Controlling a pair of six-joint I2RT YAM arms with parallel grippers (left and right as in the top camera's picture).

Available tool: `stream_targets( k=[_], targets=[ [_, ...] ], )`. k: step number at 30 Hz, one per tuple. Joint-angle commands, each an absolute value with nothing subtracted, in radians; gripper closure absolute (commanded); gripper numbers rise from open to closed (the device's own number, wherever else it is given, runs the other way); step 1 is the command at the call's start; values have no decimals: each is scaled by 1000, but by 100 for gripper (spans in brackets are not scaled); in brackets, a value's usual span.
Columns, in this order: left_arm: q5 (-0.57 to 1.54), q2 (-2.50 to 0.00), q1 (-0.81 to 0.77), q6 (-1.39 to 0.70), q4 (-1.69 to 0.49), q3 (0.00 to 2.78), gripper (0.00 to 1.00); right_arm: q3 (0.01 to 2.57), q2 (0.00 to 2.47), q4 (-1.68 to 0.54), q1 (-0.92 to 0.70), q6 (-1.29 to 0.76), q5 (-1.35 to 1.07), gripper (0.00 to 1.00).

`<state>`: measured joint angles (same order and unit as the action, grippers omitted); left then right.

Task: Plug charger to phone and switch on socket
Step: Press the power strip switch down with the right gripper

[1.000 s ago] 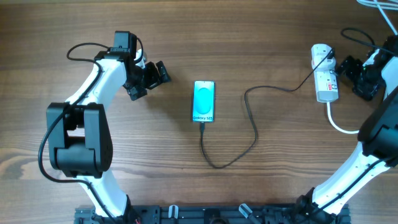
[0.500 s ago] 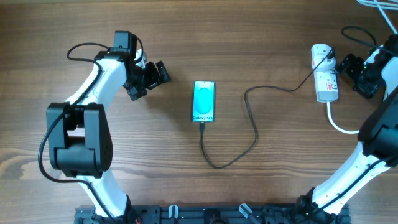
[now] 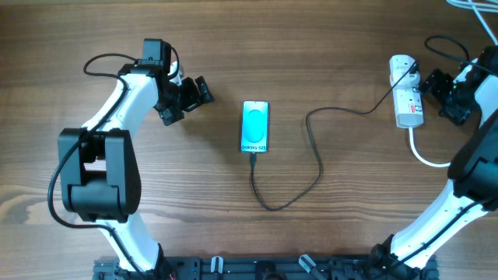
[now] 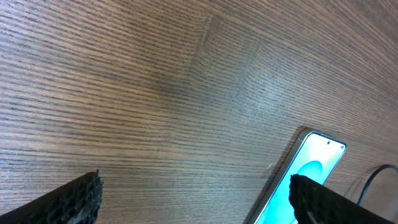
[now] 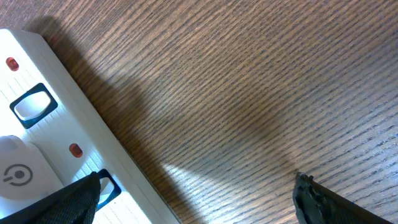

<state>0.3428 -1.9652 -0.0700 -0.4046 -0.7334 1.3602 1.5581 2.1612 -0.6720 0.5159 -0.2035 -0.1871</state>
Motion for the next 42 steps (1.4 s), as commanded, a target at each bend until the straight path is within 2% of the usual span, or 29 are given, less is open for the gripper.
stream_targets(
  k=[1, 13, 17, 19, 26, 30, 42],
  targets=[
    [350, -1943, -67, -400, -733, 1352, 0, 1529, 2152, -690, 508, -211, -204, 0],
    [351, -1943, -67, -400, -733, 1352, 0, 1529, 2152, -719, 480, -209, -202, 0],
    [351, -1943, -67, -400, -733, 1352, 0, 1529, 2152, -759, 462, -304, 35, 0],
    [351, -1943, -67, -400, -733, 1352, 0, 1529, 2152, -755, 462, -315, 60, 0],
    [351, -1943, -67, -400, -733, 1352, 0, 1529, 2152, -682, 462, -310, 14, 0],
    [351, -1943, -67, -400, -733, 1352, 0, 1529, 2152, -673, 462, -236, -126, 0],
    [351, -1943, -67, -400, -733, 1352, 0, 1529, 2152, -719, 461, -236, -132, 0]
  ],
)
